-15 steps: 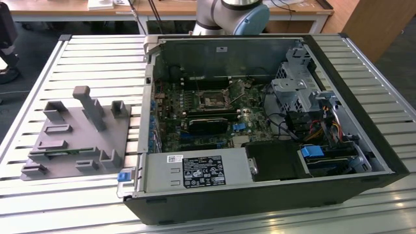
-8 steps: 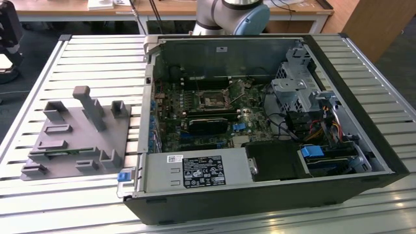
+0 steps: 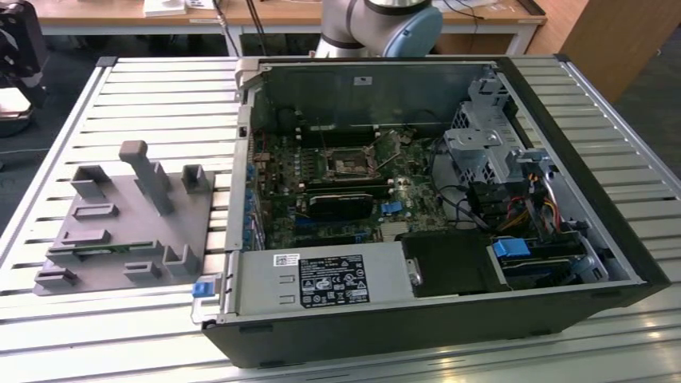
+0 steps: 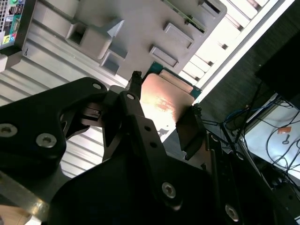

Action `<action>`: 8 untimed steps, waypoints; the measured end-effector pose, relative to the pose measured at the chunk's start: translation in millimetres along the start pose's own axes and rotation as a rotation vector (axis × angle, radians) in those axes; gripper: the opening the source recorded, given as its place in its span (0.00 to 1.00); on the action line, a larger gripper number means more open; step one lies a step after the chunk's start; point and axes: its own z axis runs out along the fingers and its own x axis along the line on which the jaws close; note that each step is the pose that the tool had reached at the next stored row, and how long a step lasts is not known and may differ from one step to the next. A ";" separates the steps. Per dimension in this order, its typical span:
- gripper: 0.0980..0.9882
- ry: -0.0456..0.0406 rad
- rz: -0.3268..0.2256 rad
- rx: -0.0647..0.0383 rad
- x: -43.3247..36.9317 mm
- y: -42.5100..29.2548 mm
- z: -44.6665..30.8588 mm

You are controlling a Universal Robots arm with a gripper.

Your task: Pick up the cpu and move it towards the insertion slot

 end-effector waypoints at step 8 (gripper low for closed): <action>0.50 -0.0001 0.000 0.000 -17.7 -0.9 0.0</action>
